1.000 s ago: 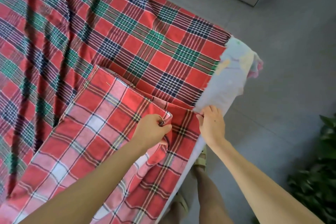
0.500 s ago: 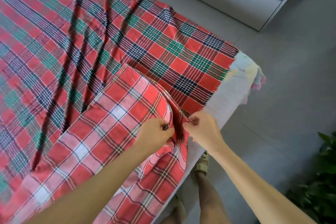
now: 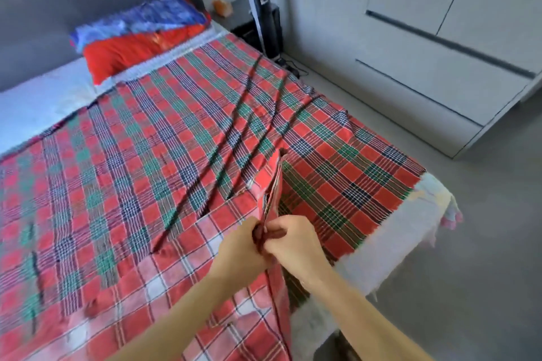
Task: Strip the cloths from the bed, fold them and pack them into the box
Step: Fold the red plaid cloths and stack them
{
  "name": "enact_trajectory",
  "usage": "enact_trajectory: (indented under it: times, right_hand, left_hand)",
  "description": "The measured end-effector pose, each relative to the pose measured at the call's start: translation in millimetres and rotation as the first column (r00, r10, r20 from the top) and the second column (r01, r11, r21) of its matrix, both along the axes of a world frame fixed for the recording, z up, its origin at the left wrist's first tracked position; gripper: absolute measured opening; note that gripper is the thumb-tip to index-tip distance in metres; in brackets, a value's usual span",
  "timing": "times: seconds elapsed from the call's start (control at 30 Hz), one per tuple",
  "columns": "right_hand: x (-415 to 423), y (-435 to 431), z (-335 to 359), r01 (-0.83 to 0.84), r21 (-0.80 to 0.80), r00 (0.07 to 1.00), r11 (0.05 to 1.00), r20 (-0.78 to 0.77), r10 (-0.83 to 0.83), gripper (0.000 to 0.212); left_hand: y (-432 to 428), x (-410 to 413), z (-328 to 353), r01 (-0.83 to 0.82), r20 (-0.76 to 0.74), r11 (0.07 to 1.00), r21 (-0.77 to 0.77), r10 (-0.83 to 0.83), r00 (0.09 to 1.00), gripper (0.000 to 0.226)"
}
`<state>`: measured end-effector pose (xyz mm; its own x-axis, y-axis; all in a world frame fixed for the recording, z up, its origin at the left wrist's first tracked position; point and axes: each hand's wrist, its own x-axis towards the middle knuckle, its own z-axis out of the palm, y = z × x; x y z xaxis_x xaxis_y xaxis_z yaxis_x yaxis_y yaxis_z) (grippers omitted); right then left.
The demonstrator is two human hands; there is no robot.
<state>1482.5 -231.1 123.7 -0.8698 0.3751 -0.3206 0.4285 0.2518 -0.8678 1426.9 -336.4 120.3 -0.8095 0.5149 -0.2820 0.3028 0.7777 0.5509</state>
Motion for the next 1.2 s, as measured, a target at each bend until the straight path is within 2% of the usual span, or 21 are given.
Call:
enact_trajectory:
  times: [0.07,0.1,0.17,0.27,0.3,0.37,0.43,0.47,0.57,0.7,0.83,0.9,0.97,1.03,1.1,1.17,1.2]
  right_hand:
    - [0.6,-14.7,13.3,-0.083,0.086,0.997,0.993,0.005,0.082,0.012]
    - [0.0,-22.9,26.4,-0.121,0.188,0.993,0.975,0.007,0.121,0.017]
    - [-2.2,-33.0,47.9,-0.167,0.428,0.984,0.888,0.019,0.177,0.027]
    - [-14.5,-46.3,75.6,-0.231,0.639,0.938,0.734,-0.054,0.342,0.058]
    - [-21.2,-51.8,83.7,-0.228,0.672,0.910,0.704,-0.111,0.400,0.055]
    - [-34.5,-57.7,99.9,-0.172,0.704,0.883,0.689,-0.201,0.425,0.012]
    - [-46.9,-57.8,115.3,-0.060,0.699,0.905,0.713,-0.263,0.334,0.041]
    - [-48.5,-56.7,125.0,-0.044,0.666,0.919,0.745,-0.265,0.291,0.045]
    - [-59.1,-53.6,155.9,-0.055,0.661,0.943,0.748,-0.212,0.256,0.033]
    - [-65.4,-41.9,205.6,-0.080,0.704,0.931,0.706,-0.201,0.306,0.031]
    - [-67.4,-14.1,264.7,-0.115,0.812,0.931,0.572,-0.114,0.348,0.016]
    - [-70.1,-1.0,292.1,-0.092,0.844,0.924,0.528,-0.125,0.361,0.020]
    - [-77.8,8.6,321.1,-0.064,0.862,0.899,0.502,-0.169,0.405,0.021]
    - [-89.1,18.0,352.0,-0.033,0.843,0.868,0.537,-0.242,0.434,0.015]
    - [-99.0,29.5,383.6,-0.017,0.788,0.813,0.615,-0.347,0.467,0.016]
    - [-111.6,40.8,420.1,-0.090,0.620,0.688,0.779,-0.527,0.499,0.023]
    - [-114.2,44.7,433.2,-0.198,0.463,0.616,0.864,-0.627,0.477,0.021]
  left_hand:
    - [-17.5,3.5,12.0,-0.075,-0.041,0.993,0.086,0.078,0.996,0.034]
    - [-29.1,4.3,23.1,-0.105,-0.057,0.984,0.142,0.114,0.992,0.036]
    - [-44.6,2.8,42.3,-0.101,-0.087,0.973,0.207,0.121,0.989,0.033]
    - [-66.5,-2.7,84.6,-0.051,-0.163,0.976,0.214,0.087,0.983,0.020]
    - [-72.9,-5.4,101.3,-0.030,-0.187,0.976,0.216,0.071,0.980,0.018]
    - [-86.5,-12.8,139.3,-0.041,-0.221,0.967,0.251,0.099,0.970,0.014]
    - [-99.0,-19.6,180.4,-0.080,-0.248,0.946,0.315,0.163,0.955,0.017]
    - [-105.5,-21.8,201.4,-0.093,-0.273,0.933,0.348,0.196,0.942,0.020]
    - [-120.3,-31.6,271.2,-0.074,-0.450,0.905,0.420,0.278,0.848,0.026]
    - [-137.5,-45.8,359.2,-0.087,-0.634,0.866,0.493,0.425,0.646,0.034]
    - [-163.5,-47.1,437.1,-0.073,-0.679,0.786,0.614,0.573,0.458,0.032]
    - [-180.0,-47.6,467.4,-0.069,-0.659,0.728,0.683,0.653,0.372,0.032]
    - [-198.4,-46.8,491.8,-0.114,-0.655,0.702,0.703,0.702,0.281,0.022]
    - [-215.0,-44.3,511.6,-0.141,-0.643,0.677,0.722,0.732,0.223,0.013]
    - [-231.2,-36.5,528.0,-0.150,-0.613,0.642,0.752,0.765,0.197,0.019]
    - [-246.0,-22.3,548.1,-0.100,-0.570,0.592,0.800,0.801,0.183,0.025]
    - [-252.6,-16.8,553.6,-0.032,-0.507,0.529,0.848,0.827,0.241,0.026]
